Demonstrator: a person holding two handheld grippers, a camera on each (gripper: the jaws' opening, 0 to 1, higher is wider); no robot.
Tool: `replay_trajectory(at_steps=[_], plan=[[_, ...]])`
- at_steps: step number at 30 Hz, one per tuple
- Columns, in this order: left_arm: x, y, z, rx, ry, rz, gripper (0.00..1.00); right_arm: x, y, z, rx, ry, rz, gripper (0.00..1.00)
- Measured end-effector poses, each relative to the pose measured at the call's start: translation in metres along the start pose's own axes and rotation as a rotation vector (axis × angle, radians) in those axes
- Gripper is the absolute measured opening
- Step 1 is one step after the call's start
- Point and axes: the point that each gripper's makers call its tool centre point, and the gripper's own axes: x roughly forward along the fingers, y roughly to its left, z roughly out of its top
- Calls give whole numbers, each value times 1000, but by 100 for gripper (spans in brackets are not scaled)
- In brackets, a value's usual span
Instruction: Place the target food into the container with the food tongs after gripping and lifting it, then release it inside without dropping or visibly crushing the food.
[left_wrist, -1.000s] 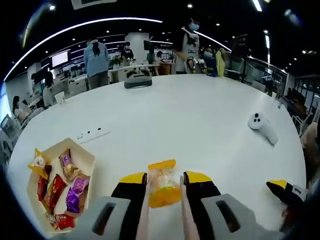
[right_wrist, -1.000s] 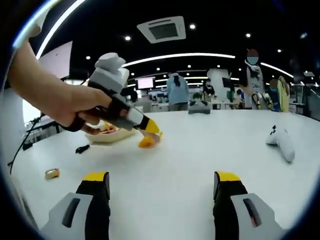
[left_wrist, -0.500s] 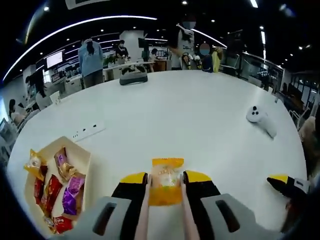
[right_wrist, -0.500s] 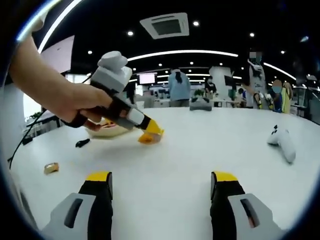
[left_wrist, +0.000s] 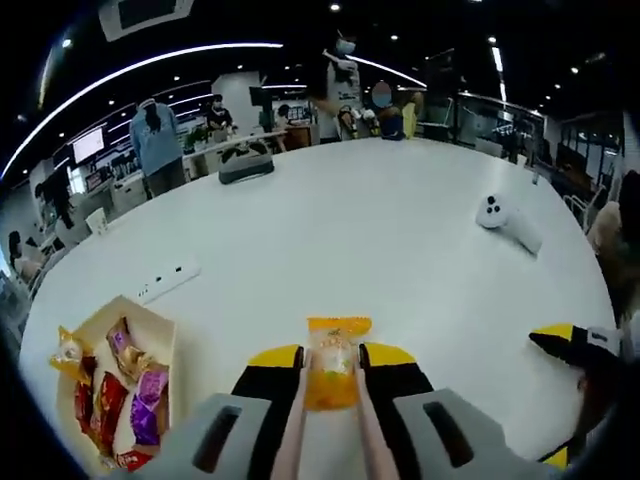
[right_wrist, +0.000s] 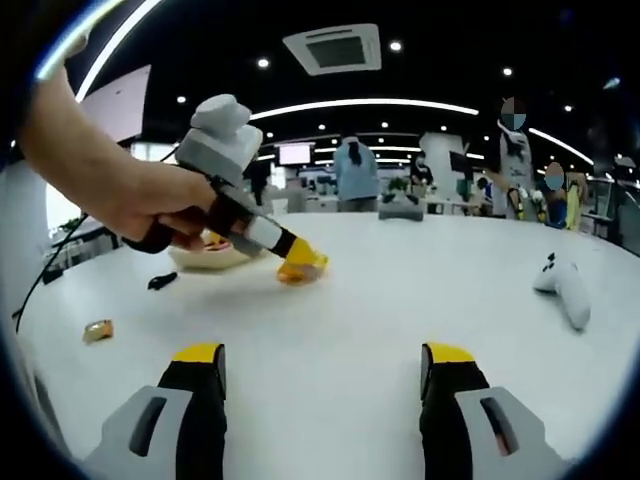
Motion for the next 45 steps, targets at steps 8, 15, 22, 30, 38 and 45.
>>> replay_trajectory(at_steps=[8, 15, 22, 30, 38, 45], plan=[[-27, 24, 12, -118, -52, 7, 20, 1, 1, 0, -1, -4, -3, 81], [-44, 33, 27, -158, -84, -22, 20, 0, 1, 1, 3, -5, 2, 81], [-62, 27, 33, -120, -100, -24, 19, 0, 2, 1, -4, -7, 8, 81], [-89, 11, 61, -141, -194, -167, 19, -1, 2, 4, 6, -18, 8, 81], [-133, 16, 104, -248, -293, -374, 20, 0, 3, 2, -4, -7, 7, 81], [-144, 15, 111, -203, -279, -367, 20, -1, -1, 4, 1, -19, -10, 80]])
